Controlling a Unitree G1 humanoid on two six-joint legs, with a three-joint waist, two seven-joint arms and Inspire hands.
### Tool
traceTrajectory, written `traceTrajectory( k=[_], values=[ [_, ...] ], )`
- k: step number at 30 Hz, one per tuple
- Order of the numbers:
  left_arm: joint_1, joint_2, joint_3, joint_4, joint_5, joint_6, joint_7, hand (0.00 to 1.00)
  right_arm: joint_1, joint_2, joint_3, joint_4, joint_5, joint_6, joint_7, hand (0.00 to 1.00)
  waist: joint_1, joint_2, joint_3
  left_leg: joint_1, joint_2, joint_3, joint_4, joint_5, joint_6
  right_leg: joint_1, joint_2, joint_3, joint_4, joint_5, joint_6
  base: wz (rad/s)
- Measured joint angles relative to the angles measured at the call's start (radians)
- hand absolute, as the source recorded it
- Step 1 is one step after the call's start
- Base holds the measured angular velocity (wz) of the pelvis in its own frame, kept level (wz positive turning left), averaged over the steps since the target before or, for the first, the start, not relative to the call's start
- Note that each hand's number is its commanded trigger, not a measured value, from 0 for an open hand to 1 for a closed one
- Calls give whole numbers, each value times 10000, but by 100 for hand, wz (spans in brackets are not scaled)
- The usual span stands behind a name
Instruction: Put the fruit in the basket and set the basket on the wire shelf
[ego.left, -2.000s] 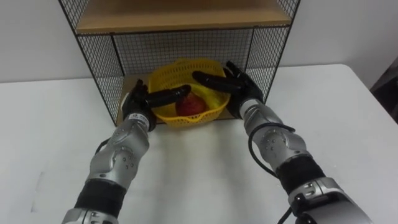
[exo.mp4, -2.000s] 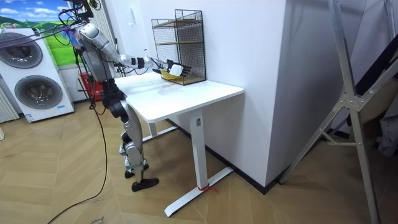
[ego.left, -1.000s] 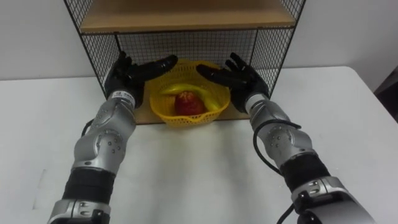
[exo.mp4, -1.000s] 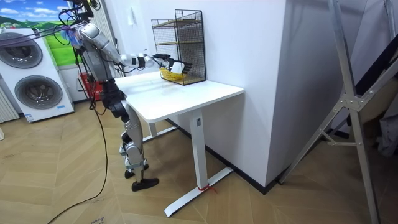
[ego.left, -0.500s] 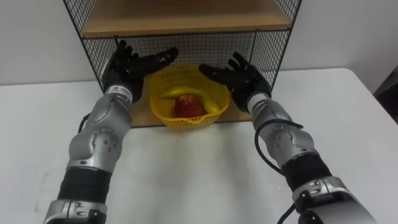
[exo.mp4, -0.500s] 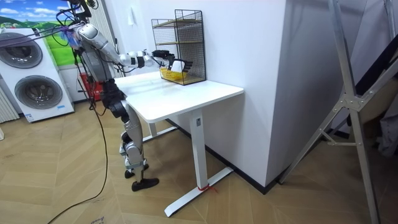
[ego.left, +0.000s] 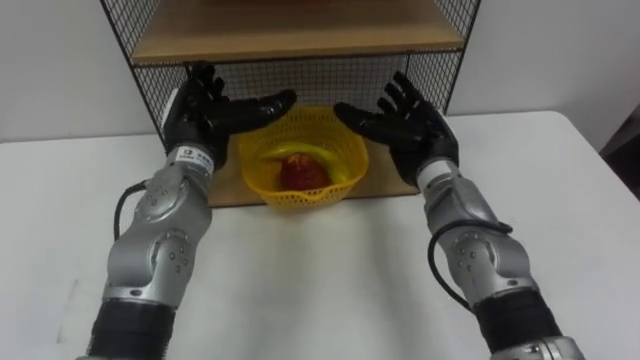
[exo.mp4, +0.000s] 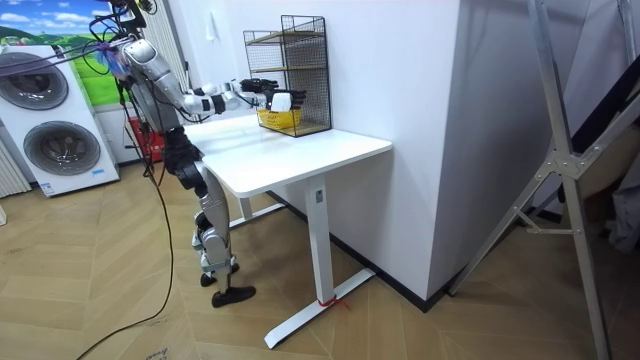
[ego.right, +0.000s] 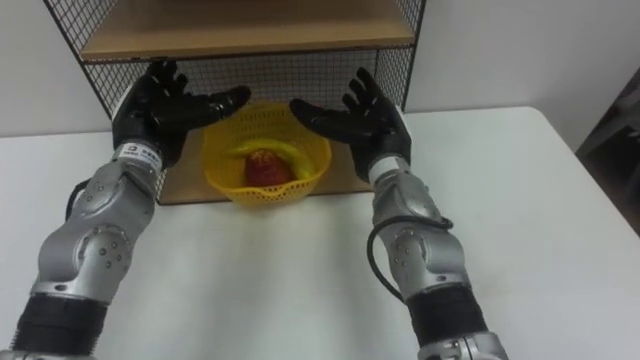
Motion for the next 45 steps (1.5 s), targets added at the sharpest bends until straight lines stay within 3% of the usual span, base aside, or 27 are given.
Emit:
traceTrajectory(
  k=[4, 8, 12, 18, 24, 32, 37, 41, 43, 45],
  values=[
    [692, -1, -99, -631, -37, -104, -7, 0, 899, -15, 140, -1096, -662, -12, 59, 0, 5, -147, 94, 13, 7, 89, -29, 4, -9, -23, 19, 52, -31, -29, -3, -6],
    [1038, -2, -158, -968, 28, -387, -6, 0, 1358, -25, 136, -1401, -1042, -12, 57, 0, 2, -225, 130, -13, 7, 113, -36, 4, -9, -73, 25, 52, -43, -36, 8, 0],
    [1259, -26, -429, -1172, 184, -661, -142, 0, 1721, -26, 145, -1923, -1109, -14, 227, 0, 14, -227, 127, -4, 7, 113, -50, 8, -12, -51, 28, 18, -130, -60, 10, 0],
    [1857, -21, -781, -1669, 245, -690, -682, 0, 2329, -26, 256, -2228, -976, -204, 776, 0, 22, -289, 87, -4, 7, 116, -50, 8, -13, -46, 46, 41, -147, -58, 9, -1],
    [2785, 52, -855, -2644, 133, -1001, -1004, 0, 2902, -204, 333, -2914, -962, -257, 936, 0, 32, -281, 77, 11, 12, 146, -56, 8, -14, -46, 75, 127, -149, -53, 5, -1],
    [4078, 227, -952, -3187, -112, -1334, -1794, 0, 3651, -355, 352, -3552, -929, -736, 1661, 0, 23, -314, 44, -5, 16, 148, -50, 7, -14, -52, 95, 222, -151, -57, 12, 0],
    [5111, 280, -964, -3577, -253, -1953, -2249, 0, 4689, -515, 330, -4159, -965, -1018, 2237, 0, 66, -335, 19, -2, 17, 150, -48, 0, -20, -54, 98, 262, -142, -100, 69, 0],
    [5439, 323, -937, -3863, -262, -2345, -2440, 0, 5178, -648, 327, -4781, -969, -1257, 2763, 0, 84, -335, 21, -35, 23, 150, -28, -20, -32, -70, 94, 264, -147, -108, 72, 0],
    [5725, 398, -939, -3990, -254, -2745, -2472, 0, 5435, -784, 314, -5050, -979, -1536, 3036, 0, 85, -337, 25, -33, 24, 147, -39, -19, -32, -66, 91, 267, -146, -108, 70, 0],
    [6000, 405, -897, -4187, -250, -2846, -2482, 0, 5768, -833, 227, -5326, -1107, -1724, 3166, 0, 87, -340, 27, -58, 23, 147, -30, -23, -38, -75, 91, 269, -141, -111, 75, 0]
  ],
)
